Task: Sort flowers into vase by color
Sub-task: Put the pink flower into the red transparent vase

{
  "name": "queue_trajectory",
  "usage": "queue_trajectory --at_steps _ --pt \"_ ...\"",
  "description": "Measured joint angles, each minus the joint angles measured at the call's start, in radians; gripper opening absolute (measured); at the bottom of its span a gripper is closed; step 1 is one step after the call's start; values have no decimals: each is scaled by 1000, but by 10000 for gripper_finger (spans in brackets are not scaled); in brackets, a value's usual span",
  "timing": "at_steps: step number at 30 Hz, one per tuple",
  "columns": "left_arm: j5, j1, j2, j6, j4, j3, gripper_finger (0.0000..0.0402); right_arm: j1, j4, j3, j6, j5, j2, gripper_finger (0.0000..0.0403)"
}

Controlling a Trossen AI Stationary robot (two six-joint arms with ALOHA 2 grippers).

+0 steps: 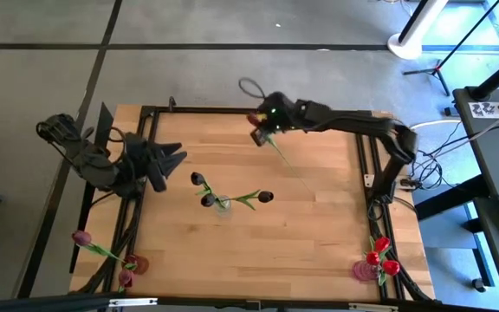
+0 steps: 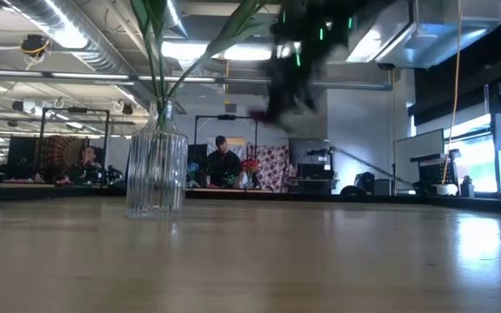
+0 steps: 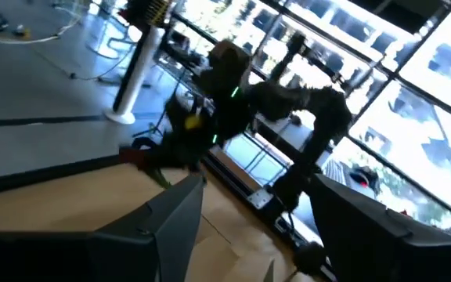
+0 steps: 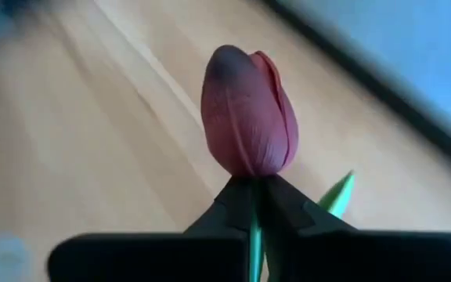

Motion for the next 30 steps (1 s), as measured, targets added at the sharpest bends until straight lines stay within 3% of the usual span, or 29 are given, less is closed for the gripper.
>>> queue_trajectory --at_steps 5,11,14,19,30 --pt "114 7 6 166 142 0 231 115 46 213 -2 71 -98 12" --pt "328 67 9 405 382 0 232 291 235 389 -72 108 -100 8" --pt "437 130 10 471 458 0 232 371 356 404 -90 106 -101 7" --pt "614 255 39 496 512 0 232 443 385 399 -102 100 -93 6" --pt "946 502 228 593 523 131 232 442 458 399 -235 91 -96 8"
